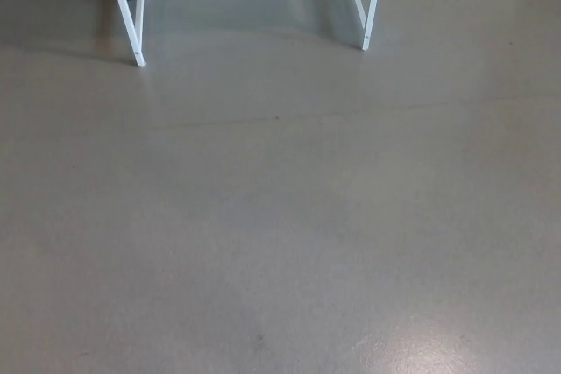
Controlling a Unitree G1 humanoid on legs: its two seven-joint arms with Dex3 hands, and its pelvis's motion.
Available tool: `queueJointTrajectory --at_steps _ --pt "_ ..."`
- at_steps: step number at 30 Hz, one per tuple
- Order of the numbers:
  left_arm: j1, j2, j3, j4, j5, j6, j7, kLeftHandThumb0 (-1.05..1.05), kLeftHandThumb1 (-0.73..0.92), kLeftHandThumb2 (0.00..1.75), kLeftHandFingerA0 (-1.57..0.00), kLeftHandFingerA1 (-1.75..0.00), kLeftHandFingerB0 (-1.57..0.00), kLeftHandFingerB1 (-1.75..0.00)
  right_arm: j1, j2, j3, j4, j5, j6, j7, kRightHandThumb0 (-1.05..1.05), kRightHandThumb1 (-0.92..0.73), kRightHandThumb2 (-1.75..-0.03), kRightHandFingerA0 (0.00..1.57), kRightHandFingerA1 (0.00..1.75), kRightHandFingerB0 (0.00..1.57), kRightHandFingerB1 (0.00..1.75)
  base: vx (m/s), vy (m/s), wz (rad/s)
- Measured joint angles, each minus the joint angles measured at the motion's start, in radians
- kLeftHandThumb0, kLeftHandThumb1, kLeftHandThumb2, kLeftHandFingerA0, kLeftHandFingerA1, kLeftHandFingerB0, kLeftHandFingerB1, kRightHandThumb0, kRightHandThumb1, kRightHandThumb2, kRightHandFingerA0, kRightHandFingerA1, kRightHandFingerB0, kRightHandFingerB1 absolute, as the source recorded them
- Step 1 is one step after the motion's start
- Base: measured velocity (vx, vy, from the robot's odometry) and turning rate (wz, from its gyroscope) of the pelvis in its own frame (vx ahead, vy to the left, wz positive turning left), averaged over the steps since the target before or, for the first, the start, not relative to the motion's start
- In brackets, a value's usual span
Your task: The robot walks towards a desk on which a file tray is kept in the middle and a stapler is kept to its right. The robot lifts the stapler using its right hand and places it on the file tray.
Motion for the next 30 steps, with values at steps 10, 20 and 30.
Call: queueJointTrajectory --at_steps 10,20,30 --pt "-0.002 0.012 -0.018 -0.019 0.006 0.0 -0.002 -0.7 0.9 0.67 -0.2 -0.48 -0.16 -0.36 -0.002 0.003 -0.006 0.011 0.019 -0.011 0.001 -0.56 -0.78 -0.63 0.0 0.33 0.0 0.03 0.06 0.006 0.05" --pt "-0.015 0.027 -0.026 -0.025 0.008 0.0 -0.005 -0.69 0.9 0.67 -0.19 -0.46 -0.15 -0.35 -0.007 0.03 -0.013 0.018 0.024 -0.027 -0.006 -0.55 -0.79 -0.63 0.0 0.3 0.0 0.07 0.09 0.221 -0.16" --pt "-0.007 0.051 -0.058 -0.057 0.018 0.0 -0.023 -0.36 0.58 1.14 -0.02 -0.52 0.0 -0.5 0.002 0.033 -0.01 0.026 0.027 -0.042 -0.011 -0.65 -0.65 -0.93 0.0 0.36 0.0 0.07 0.09 -0.101 0.07"
